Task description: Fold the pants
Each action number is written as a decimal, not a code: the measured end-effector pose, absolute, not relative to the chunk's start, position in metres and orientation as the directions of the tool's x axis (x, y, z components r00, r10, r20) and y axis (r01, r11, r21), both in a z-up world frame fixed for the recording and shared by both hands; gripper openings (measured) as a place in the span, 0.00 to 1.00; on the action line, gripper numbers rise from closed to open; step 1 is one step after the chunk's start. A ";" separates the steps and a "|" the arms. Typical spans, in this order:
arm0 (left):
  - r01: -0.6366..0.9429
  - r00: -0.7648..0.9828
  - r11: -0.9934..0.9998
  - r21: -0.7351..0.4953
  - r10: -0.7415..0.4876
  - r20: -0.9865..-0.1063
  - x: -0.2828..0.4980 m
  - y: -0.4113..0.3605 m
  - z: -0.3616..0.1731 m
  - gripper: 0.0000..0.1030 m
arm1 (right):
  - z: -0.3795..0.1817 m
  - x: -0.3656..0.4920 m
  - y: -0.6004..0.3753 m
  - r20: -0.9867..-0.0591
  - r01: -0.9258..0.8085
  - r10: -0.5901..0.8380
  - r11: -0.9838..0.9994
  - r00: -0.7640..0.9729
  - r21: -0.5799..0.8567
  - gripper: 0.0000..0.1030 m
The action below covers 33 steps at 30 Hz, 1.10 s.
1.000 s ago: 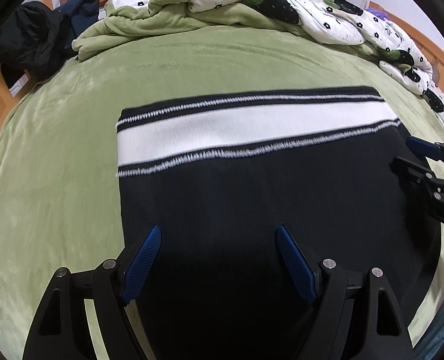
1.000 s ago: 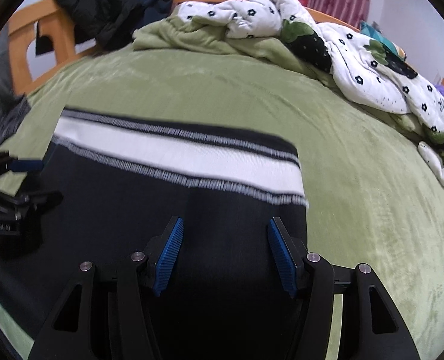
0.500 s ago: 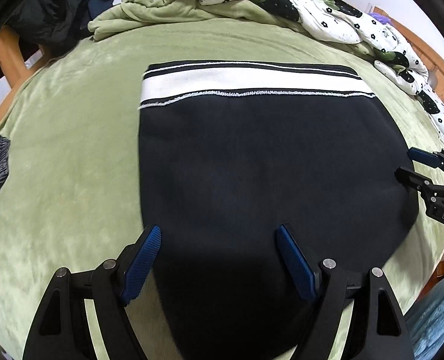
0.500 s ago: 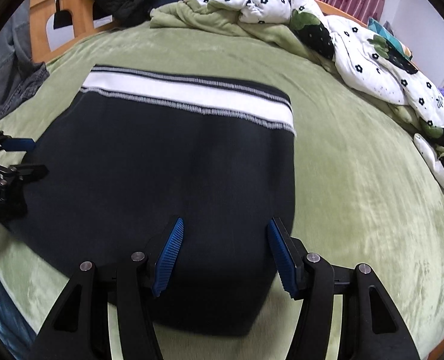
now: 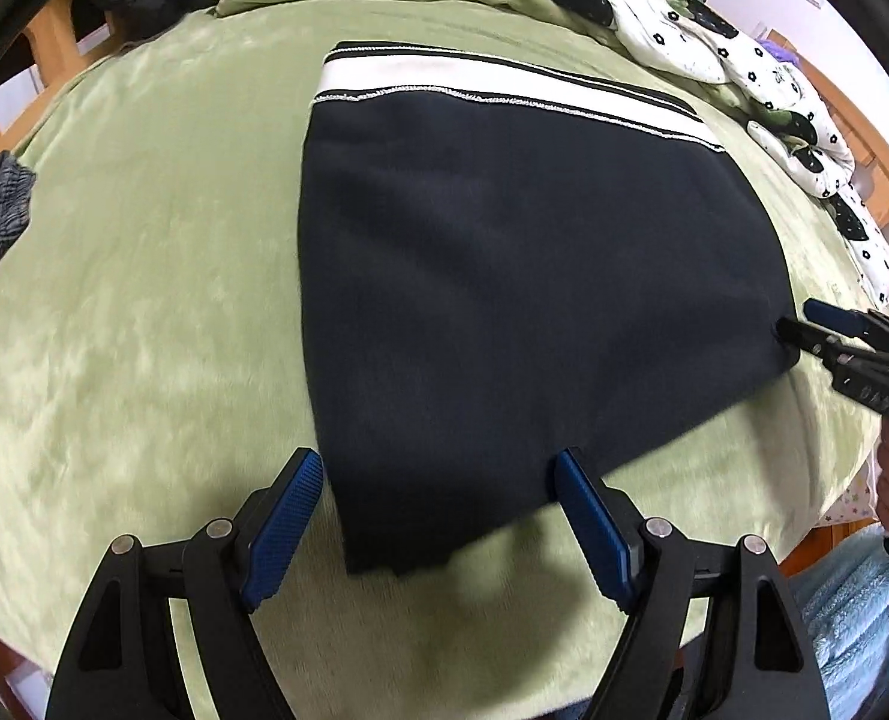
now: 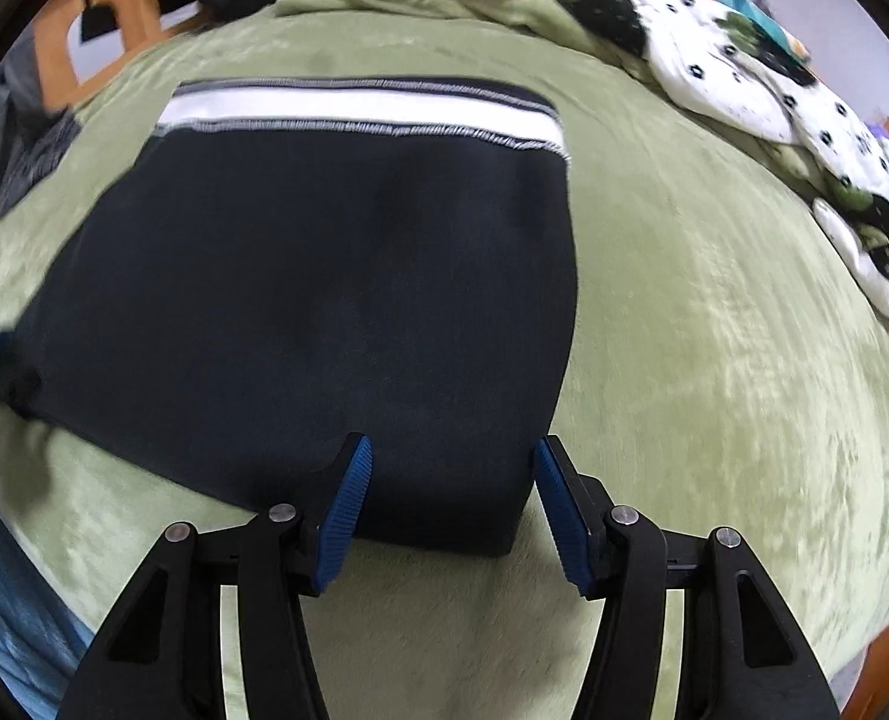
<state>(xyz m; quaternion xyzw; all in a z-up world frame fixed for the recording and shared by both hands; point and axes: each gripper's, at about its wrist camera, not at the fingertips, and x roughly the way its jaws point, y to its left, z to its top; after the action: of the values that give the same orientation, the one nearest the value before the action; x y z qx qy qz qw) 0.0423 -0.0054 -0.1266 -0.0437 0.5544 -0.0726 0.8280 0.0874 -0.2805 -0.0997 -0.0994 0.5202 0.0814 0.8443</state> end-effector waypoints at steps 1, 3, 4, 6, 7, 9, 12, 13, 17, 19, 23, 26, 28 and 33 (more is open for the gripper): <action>0.073 0.374 0.984 -0.164 -0.179 -0.910 0.038 -0.006 -0.124 0.75 | -0.094 0.083 -0.281 -0.889 -0.220 0.042 0.973 0.456 -0.067 0.55; 0.073 0.388 0.982 -0.172 -0.187 -0.903 0.029 -0.009 -0.118 0.74 | -0.079 0.068 -0.279 -0.864 -0.172 0.061 0.985 0.499 -0.029 0.55; 0.070 0.410 0.984 -0.163 -0.177 -0.895 0.023 -0.011 -0.112 0.74 | -0.071 0.060 -0.278 -0.850 -0.155 0.065 0.988 0.523 -0.019 0.55; 0.058 0.474 0.989 -0.136 -0.147 -0.868 0.009 -0.013 -0.098 0.74 | -0.053 0.036 -0.275 -0.809 -0.130 0.065 0.991 0.584 -0.015 0.55; 0.060 0.509 0.990 -0.124 -0.137 -0.850 0.001 -0.016 -0.088 0.74 | -0.047 0.027 -0.274 -0.794 -0.127 0.078 0.992 0.603 0.001 0.55; 0.064 0.553 0.989 -0.131 -0.145 -0.821 -0.013 -0.018 -0.072 0.74 | -0.036 0.009 -0.272 -0.773 -0.126 0.117 0.991 0.624 0.048 0.57; 0.051 0.603 0.989 -0.138 -0.141 -0.785 -0.035 -0.023 -0.054 0.75 | -0.031 -0.009 -0.268 -0.774 -0.116 0.110 0.992 0.623 0.047 0.58; 0.049 0.614 0.989 -0.137 -0.138 -0.777 -0.041 -0.023 -0.050 0.75 | -0.032 -0.013 -0.266 -0.781 -0.106 0.089 0.994 0.619 0.030 0.58; 0.056 0.676 0.993 -0.106 -0.116 -0.728 -0.068 -0.026 -0.029 0.76 | -0.035 -0.031 -0.263 -0.796 -0.074 0.044 0.997 0.603 0.000 0.63; 0.054 0.697 0.994 -0.100 -0.109 -0.709 -0.076 -0.027 -0.023 0.76 | -0.035 -0.039 -0.265 -0.787 -0.072 0.058 0.997 0.614 0.017 0.79; 0.026 0.688 0.995 -0.100 -0.091 -0.720 -0.083 -0.027 -0.024 0.76 | -0.032 -0.053 -0.263 -0.768 -0.070 0.034 0.997 0.639 -0.014 0.84; 0.007 0.676 0.995 -0.099 -0.077 -0.733 -0.086 -0.026 -0.029 0.76 | -0.030 -0.057 -0.266 -0.756 -0.074 0.032 0.997 0.654 -0.022 0.86; -0.003 0.670 0.995 -0.097 -0.070 -0.739 -0.085 -0.025 -0.031 0.76 | -0.029 -0.057 -0.270 -0.753 -0.072 0.039 0.997 0.657 -0.011 0.86; -0.007 0.656 0.995 -0.103 -0.073 -0.751 -0.084 -0.025 -0.035 0.76 | -0.028 -0.058 -0.273 -0.749 -0.064 0.033 0.998 0.662 -0.012 0.86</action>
<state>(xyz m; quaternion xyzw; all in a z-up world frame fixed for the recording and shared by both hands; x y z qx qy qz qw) -0.0843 -0.0249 -0.0349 -0.0485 0.4143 -0.0182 0.9087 -0.0584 -0.2729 -0.0284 -0.0188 0.4105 0.0268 0.9113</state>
